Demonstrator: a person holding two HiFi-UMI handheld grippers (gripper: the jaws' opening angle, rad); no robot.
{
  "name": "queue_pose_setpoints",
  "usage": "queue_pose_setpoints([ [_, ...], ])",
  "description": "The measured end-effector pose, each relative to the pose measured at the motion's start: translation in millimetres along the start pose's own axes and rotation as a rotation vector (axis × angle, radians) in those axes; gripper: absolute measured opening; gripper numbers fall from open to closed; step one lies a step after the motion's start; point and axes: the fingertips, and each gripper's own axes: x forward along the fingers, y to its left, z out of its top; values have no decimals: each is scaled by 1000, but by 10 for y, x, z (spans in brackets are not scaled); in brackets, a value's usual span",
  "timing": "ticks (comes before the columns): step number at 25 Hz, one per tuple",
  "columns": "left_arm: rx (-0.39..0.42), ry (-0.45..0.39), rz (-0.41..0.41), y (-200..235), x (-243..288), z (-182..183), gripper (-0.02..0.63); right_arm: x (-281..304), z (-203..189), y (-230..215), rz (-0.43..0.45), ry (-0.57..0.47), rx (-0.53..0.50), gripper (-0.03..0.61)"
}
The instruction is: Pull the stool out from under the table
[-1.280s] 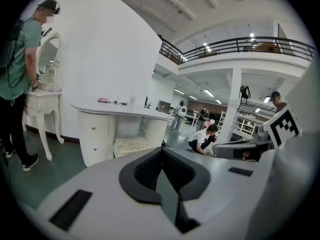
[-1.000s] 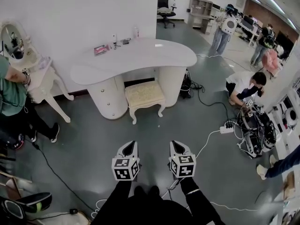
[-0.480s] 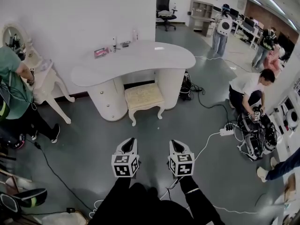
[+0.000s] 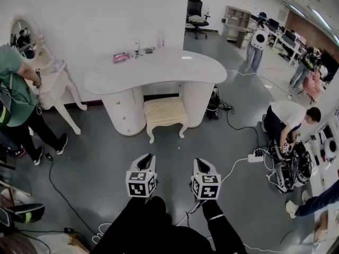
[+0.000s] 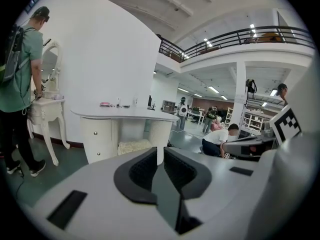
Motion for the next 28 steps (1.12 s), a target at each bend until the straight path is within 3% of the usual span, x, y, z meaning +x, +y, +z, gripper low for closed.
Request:
queue_pose_setpoints([
  [12,-18,31,14,291,404,12,65,538,38,88,21,54,-27,3],
  [28,-33,119,5,1028,1696,246,145,1779,401,-207,-34,119,-18,3],
])
